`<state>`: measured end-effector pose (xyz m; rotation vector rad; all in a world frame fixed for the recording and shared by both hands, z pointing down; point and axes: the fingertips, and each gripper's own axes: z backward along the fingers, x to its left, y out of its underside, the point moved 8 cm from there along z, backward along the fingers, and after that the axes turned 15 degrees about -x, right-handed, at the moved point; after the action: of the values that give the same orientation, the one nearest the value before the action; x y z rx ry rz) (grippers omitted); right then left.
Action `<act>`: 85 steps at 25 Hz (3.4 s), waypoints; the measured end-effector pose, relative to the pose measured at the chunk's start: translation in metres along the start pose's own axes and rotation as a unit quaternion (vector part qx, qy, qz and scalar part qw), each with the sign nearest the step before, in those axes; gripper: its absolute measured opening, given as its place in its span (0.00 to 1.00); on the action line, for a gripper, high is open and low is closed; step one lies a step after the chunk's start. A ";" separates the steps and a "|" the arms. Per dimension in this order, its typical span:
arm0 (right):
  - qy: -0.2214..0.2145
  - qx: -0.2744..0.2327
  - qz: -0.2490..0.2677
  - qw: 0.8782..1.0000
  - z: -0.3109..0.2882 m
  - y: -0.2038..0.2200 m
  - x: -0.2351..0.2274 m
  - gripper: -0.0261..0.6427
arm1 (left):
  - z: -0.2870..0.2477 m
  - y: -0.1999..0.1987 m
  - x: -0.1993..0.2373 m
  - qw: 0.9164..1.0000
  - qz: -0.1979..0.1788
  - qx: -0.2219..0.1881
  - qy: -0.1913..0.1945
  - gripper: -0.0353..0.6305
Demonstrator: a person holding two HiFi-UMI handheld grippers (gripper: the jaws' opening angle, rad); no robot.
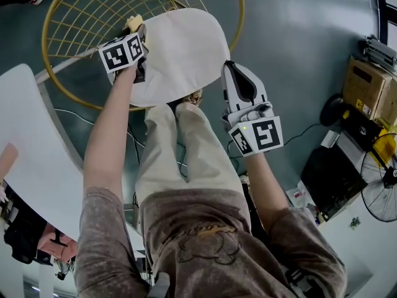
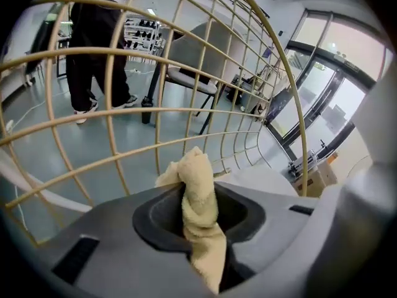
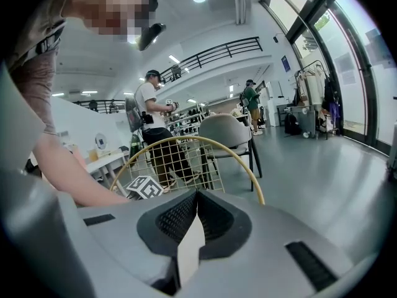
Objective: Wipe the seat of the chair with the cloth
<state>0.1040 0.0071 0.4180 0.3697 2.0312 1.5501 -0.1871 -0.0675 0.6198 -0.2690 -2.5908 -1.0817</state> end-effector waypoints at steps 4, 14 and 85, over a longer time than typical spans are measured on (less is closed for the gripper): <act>0.006 0.002 -0.001 1.000 0.006 0.003 -0.006 0.08 | -0.013 0.002 -0.021 1.000 -0.004 0.012 0.016 0.22; 0.023 0.001 -0.005 1.000 0.022 0.004 -0.019 0.08 | -0.034 -0.005 -0.065 0.999 -0.013 0.014 0.041 0.22; -0.045 0.007 0.000 0.999 0.008 0.002 0.039 0.08 | 0.197 -0.010 0.014 0.992 0.088 -0.069 -0.050 0.22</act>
<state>0.0766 0.0348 0.4088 0.4372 1.9745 1.4936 -0.2460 0.0675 0.4878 -0.5875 -2.5246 -1.2113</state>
